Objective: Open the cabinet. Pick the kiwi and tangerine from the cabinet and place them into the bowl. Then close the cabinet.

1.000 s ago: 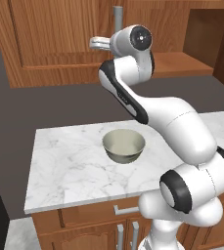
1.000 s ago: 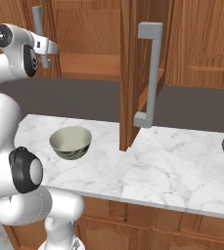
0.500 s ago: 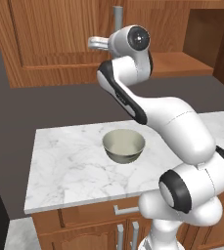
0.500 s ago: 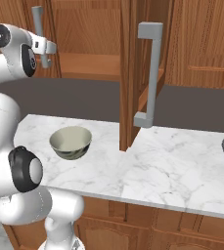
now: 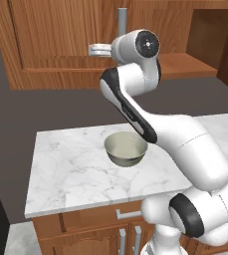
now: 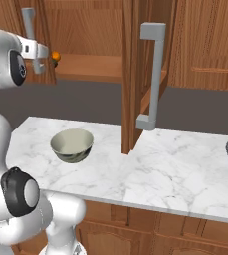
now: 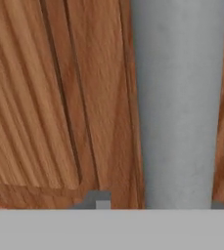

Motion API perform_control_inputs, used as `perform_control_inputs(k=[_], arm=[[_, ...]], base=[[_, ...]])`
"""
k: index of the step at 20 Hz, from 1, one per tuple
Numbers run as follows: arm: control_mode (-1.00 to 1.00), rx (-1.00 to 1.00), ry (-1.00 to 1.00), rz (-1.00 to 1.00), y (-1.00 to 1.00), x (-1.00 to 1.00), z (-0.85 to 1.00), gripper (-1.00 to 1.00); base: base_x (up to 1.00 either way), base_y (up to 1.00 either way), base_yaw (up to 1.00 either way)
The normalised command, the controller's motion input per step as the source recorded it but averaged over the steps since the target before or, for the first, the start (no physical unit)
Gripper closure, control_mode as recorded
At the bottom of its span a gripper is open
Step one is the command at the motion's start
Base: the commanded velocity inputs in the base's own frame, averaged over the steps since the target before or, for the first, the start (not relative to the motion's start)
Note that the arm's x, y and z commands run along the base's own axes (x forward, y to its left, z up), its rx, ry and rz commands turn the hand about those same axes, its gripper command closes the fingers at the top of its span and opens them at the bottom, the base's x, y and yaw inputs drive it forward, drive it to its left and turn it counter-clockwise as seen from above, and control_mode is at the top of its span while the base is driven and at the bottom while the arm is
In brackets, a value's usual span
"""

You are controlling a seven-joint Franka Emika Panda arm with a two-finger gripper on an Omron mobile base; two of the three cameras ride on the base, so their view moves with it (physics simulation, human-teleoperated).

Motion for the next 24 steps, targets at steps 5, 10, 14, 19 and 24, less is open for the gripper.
perform_control_inputs(k=[5, 10, 14, 19, 24], arm=[[-1.00, -0.01, 0.00, 0.10, 1.00, -0.89, 0.10, 1.00], [-1.00, 0.00, 0.00, 0.07, 1.00, -0.83, 0.05, 1.00], [-1.00, -0.02, 0.00, 0.05, 1.00, -0.75, 0.00, 1.00], [-1.00, -0.03, 0.00, 0.01, 1.00, -0.61, 0.00, 1.00], [-1.00, -0.13, 0.02, 0.00, 1.00, -0.32, 0.00, 1.00]], base=[[0.00, 0.00, 0.00], [0.00, 0.00, 0.00], [0.00, 0.00, 0.00], [0.00, 0.00, 0.00], [0.00, 0.00, 0.00]])
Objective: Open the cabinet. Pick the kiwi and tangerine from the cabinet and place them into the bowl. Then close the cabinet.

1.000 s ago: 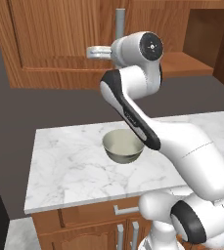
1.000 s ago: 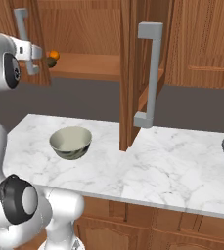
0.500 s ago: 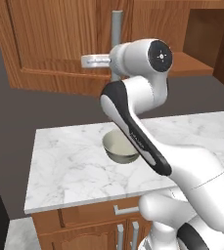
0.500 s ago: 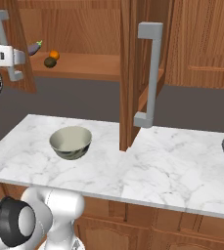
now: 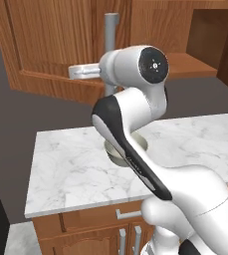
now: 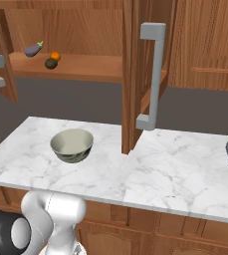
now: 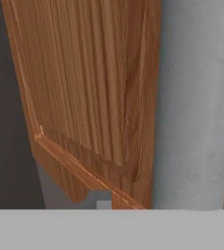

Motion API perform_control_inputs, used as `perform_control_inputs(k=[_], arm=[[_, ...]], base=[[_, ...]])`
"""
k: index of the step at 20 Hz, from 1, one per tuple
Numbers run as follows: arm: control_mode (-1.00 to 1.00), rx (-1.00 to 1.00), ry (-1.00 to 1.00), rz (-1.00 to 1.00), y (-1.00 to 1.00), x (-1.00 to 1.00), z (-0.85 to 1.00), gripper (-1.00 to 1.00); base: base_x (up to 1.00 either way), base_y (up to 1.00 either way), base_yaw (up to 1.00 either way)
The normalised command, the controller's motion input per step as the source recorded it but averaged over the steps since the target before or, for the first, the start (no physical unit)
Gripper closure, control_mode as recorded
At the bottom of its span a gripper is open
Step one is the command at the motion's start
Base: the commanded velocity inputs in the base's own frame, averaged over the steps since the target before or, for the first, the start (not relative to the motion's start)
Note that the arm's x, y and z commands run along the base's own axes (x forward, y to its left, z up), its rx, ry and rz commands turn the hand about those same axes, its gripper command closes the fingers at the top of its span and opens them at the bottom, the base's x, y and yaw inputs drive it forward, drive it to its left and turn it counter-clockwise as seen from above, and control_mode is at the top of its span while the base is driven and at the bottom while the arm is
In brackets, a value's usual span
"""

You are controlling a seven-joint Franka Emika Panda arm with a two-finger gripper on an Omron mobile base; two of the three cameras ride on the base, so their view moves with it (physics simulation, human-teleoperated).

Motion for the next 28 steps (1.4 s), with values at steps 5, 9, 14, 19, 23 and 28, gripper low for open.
perform_control_inputs(k=[5, 9, 14, 19, 23, 28], arm=[[-1.00, -0.14, 0.00, -0.05, 0.53, -0.01, 0.00, -1.00], [-1.00, 0.00, 0.00, 0.00, 0.00, 0.00, 0.00, -1.00], [-1.00, 0.00, -0.20, -0.03, 0.35, -0.31, 0.34, -1.00], [-1.00, 0.00, -0.34, -0.12, 0.37, -0.59, 0.59, -1.00], [-1.00, 0.00, -0.29, -0.24, 0.11, -0.67, 0.44, -1.00], [-1.00, -0.01, -0.13, -0.11, -0.40, -0.87, 0.02, -1.00]], base=[[0.00, 0.00, 0.00], [0.00, 0.00, 0.00], [0.00, 0.00, 0.00], [0.00, 0.00, 0.00], [0.00, 0.00, 0.00], [0.00, 0.00, 0.00]])
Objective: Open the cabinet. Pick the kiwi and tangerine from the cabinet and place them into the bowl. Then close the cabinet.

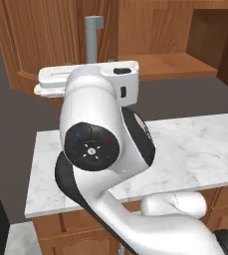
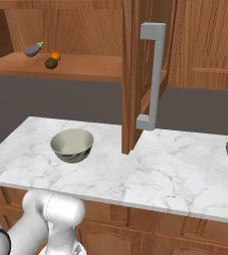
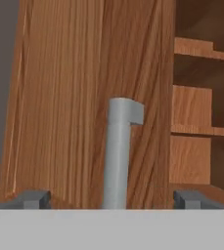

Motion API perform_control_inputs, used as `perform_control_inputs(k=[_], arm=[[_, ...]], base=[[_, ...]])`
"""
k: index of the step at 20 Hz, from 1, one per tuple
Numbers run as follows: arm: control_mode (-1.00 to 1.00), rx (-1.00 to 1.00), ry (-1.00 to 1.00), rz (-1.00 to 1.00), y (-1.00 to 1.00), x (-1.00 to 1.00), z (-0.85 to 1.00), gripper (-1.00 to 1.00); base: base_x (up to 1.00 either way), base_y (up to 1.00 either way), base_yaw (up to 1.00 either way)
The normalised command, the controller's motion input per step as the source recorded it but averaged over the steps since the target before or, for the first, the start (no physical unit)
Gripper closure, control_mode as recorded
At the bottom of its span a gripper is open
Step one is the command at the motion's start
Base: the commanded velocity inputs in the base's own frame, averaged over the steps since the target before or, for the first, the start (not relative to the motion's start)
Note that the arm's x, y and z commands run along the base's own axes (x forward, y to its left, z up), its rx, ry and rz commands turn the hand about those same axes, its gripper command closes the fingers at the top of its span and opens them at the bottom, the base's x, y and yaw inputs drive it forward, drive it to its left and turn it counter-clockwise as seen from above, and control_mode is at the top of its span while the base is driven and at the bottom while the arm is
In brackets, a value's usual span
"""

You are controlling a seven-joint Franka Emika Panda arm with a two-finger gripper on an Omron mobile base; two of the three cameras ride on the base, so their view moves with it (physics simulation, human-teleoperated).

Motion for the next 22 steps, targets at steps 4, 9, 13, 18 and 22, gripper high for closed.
perform_control_inputs(k=[4, 9, 13, 18, 22], arm=[[-1.00, 0.01, -0.01, 0.00, -0.96, -0.56, -0.09, -1.00], [-1.00, 0.13, 0.02, 0.00, -1.00, -0.34, -0.10, -1.00], [-1.00, 0.24, 0.05, 0.02, -1.00, -0.24, 0.00, -1.00], [-1.00, 0.34, 0.01, 0.14, -0.89, -0.02, 0.15, -1.00], [-1.00, 0.29, 0.16, 0.11, -0.70, 0.01, 0.00, -1.00]], base=[[0.00, 0.00, 0.00], [0.00, 0.00, 0.00], [0.00, 0.00, 0.00], [0.00, 0.00, 0.00], [0.00, 0.00, 0.00]])
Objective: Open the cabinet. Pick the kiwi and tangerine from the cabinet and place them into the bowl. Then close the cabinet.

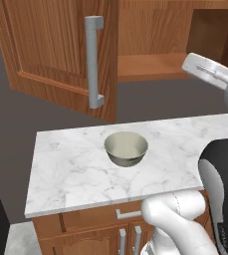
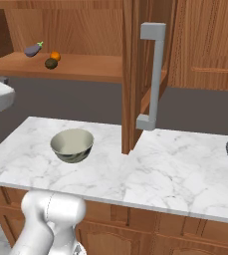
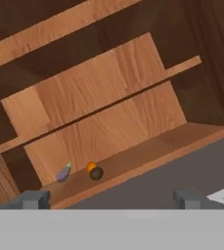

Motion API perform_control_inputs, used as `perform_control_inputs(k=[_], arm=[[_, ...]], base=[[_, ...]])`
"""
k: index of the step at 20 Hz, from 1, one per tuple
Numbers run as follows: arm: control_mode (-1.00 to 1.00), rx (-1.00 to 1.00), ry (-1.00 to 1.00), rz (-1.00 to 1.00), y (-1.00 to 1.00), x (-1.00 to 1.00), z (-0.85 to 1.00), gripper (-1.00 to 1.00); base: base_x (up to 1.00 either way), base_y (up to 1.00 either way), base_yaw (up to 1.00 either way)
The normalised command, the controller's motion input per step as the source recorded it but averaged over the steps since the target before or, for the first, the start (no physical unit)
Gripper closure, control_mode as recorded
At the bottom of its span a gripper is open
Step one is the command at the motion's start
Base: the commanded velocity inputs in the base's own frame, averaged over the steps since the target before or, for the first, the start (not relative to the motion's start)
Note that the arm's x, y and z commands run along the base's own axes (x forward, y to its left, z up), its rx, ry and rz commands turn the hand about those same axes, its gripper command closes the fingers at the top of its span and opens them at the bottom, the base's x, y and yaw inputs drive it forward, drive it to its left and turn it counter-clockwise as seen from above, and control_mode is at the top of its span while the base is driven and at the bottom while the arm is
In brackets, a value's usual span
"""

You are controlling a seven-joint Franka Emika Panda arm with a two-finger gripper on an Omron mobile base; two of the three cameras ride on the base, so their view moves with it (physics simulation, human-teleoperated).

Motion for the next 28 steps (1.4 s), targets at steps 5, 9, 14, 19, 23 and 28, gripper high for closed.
perform_control_inputs(k=[5, 9, 14, 19, 23, 28], arm=[[-1.00, 0.24, 0.30, 0.07, -0.37, 0.34, -0.23, -1.00], [-1.00, 0.20, 0.36, 0.04, -0.02, 0.64, -0.46, -1.00], [-1.00, 0.16, 0.26, 0.01, 0.07, 0.43, -0.62, -1.00], [-1.00, 0.13, 0.03, 0.00, 0.11, 0.06, -0.34, -1.00], [-1.00, 0.16, 0.00, 0.00, 0.14, 0.08, 0.00, -1.00], [-1.00, 0.28, 0.04, 0.03, 0.33, 0.26, 0.00, -1.00]], base=[[0.00, 0.00, 0.00], [0.00, 0.00, 0.00], [0.00, 0.00, 0.00], [0.00, 0.00, 0.00], [0.00, 0.00, 0.00], [0.00, 0.00, 0.00]])
